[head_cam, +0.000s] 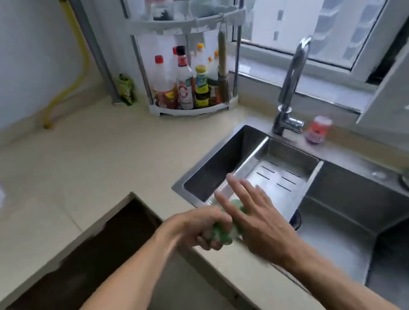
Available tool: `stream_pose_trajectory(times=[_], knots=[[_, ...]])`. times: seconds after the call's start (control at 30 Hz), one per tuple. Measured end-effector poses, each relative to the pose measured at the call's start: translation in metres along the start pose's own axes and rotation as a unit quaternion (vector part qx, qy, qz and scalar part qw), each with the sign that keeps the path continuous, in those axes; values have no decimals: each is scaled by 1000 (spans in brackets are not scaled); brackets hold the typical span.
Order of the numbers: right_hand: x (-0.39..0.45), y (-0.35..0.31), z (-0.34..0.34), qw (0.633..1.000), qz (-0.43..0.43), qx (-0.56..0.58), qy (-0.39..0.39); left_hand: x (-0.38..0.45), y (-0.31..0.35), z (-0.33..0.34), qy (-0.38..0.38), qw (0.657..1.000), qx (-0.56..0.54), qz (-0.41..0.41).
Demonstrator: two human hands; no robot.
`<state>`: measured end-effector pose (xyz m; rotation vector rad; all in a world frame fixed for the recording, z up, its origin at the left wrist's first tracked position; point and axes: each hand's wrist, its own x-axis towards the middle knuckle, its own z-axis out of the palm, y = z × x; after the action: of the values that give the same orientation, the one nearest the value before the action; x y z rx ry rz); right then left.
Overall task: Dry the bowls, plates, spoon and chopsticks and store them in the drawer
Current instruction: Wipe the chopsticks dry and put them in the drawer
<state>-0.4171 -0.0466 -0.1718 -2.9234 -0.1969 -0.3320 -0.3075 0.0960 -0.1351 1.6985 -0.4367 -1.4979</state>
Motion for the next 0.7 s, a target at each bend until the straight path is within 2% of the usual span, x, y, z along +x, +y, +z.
stream_pose_trajectory(times=[0.07,0.1,0.13,0.17,0.23,0.27,0.33,0.4,0.47,0.53,0.6,0.63,0.67,0.7], knots=[[1,33,-5,998,-46,-34,21,25,25,19,-39,993,107,4],[2,46,-10,998,-44,-51,21,39,34,27,-17,983,181,10],[6,52,-17,997,-23,-73,-12,50,39,34,24,964,262,23],[8,61,-24,993,26,-94,-65,63,47,44,70,936,344,36],[9,72,-36,970,144,-81,-177,78,58,59,170,850,494,66],[6,80,-38,959,195,-43,-202,87,61,65,209,804,551,85],[-4,101,-38,926,286,86,-232,108,62,79,224,730,628,150],[-16,120,-40,872,348,241,-245,125,62,89,233,672,654,258],[-31,134,-46,816,402,330,-252,140,59,99,230,631,650,355],[-44,143,-50,784,430,381,-236,155,52,107,229,626,629,400],[-55,151,-51,765,457,410,-192,163,56,116,232,653,617,374],[-62,157,-49,741,487,436,-152,166,60,119,245,680,604,336],[-68,162,-47,715,513,464,-101,170,64,119,257,719,581,280],[-75,165,-45,707,517,479,-49,174,67,116,253,770,544,216]])
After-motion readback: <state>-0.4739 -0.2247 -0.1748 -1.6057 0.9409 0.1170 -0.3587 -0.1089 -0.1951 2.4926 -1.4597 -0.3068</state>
